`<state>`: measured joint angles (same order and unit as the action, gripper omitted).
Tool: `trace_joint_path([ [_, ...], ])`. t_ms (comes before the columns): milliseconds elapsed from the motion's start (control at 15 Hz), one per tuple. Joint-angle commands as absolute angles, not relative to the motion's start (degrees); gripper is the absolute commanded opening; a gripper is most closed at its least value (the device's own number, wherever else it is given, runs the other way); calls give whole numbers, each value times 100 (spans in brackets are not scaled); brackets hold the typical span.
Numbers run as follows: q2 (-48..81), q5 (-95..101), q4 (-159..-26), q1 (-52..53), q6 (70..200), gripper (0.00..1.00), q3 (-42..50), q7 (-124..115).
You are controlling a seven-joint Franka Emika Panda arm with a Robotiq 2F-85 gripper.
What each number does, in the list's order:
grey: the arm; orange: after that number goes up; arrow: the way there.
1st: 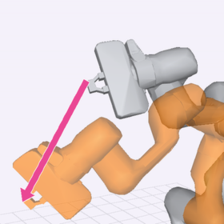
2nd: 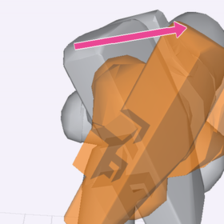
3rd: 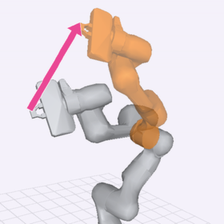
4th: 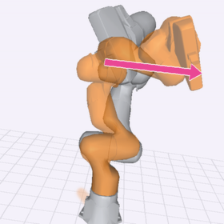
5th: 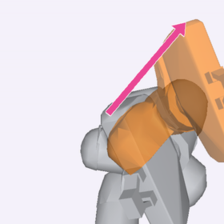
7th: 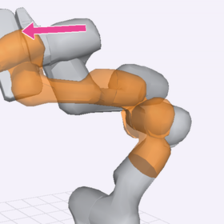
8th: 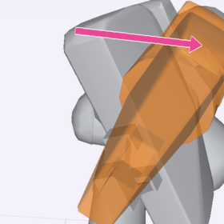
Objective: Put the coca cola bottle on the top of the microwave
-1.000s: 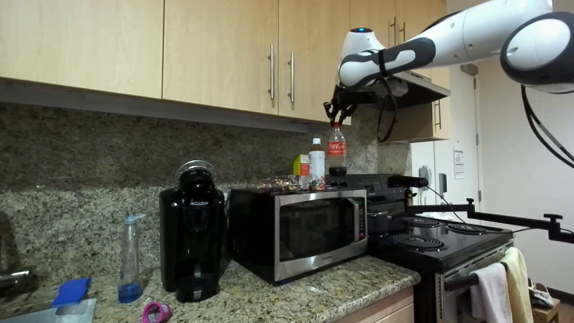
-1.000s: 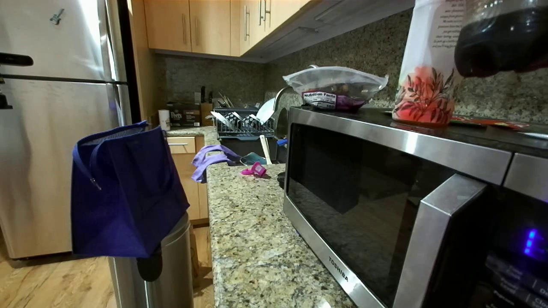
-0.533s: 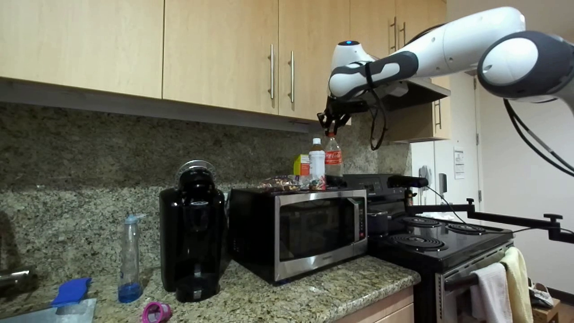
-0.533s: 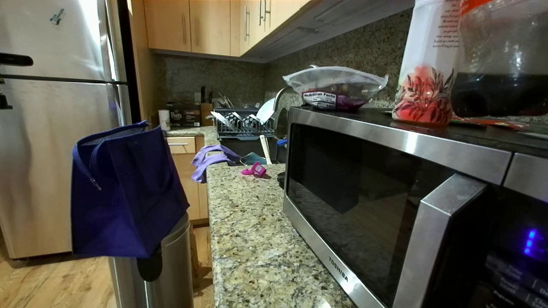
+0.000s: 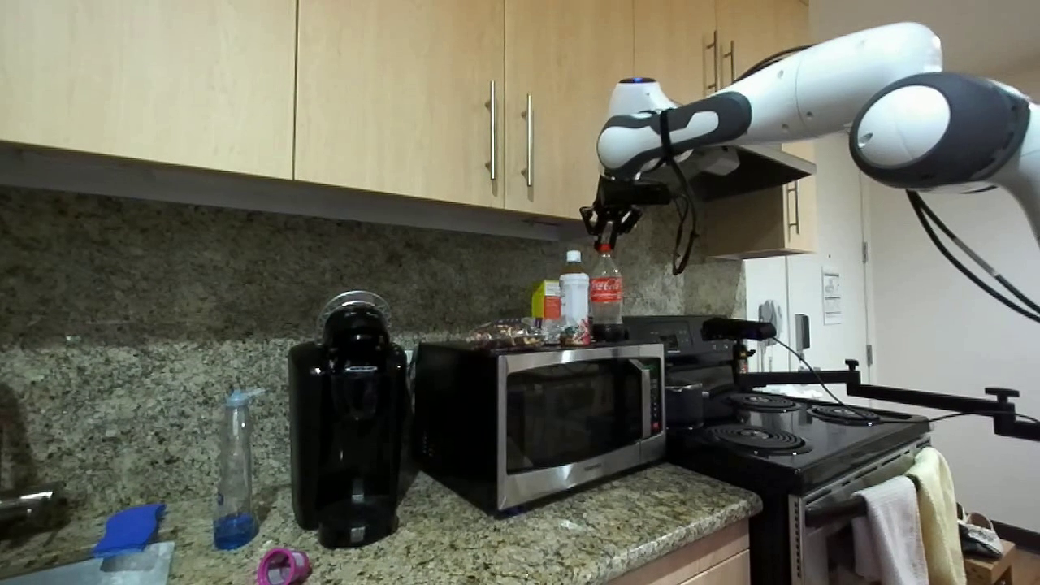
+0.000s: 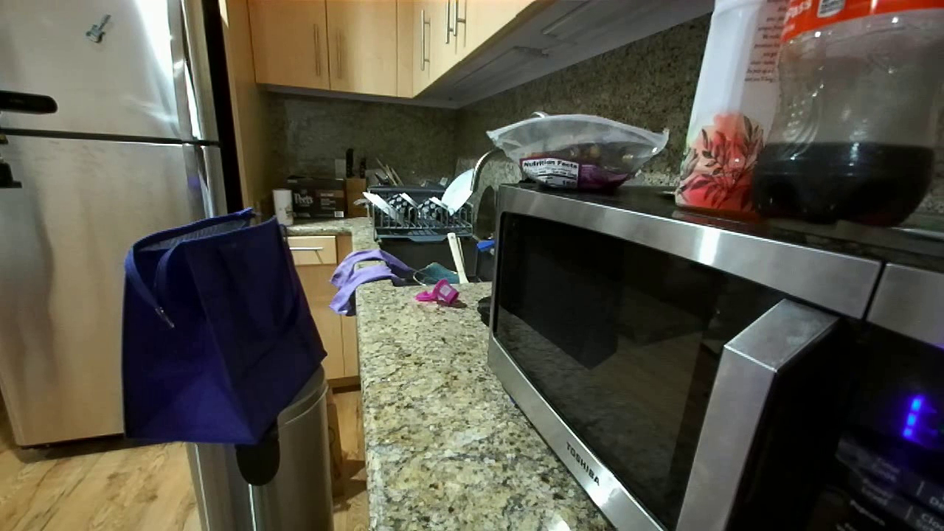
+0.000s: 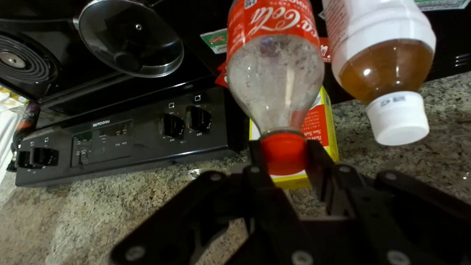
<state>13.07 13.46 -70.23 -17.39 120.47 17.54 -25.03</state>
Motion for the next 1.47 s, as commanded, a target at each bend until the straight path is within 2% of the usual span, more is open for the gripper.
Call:
trace_joint_path([
  [0,1504,877,-6661,-1902,11903,15,1695,-2114],
  [267,1573,746,-6618,-1917,11866,15,1718,-1934],
  [333,1586,795,-6603,-1905,11841,22,1741,-1982],
  [400,1592,829,-6600,-1900,11857,58,1750,-1974],
  [467,1590,822,-6599,-1900,11854,58,1746,-1951],
  [867,1485,832,-6551,-1874,11776,96,1735,-1888],
  [1000,1360,940,-6463,-1837,11712,100,1761,-1907],
  [1400,372,1496,-6676,-1671,11168,100,1787,-1404],
])
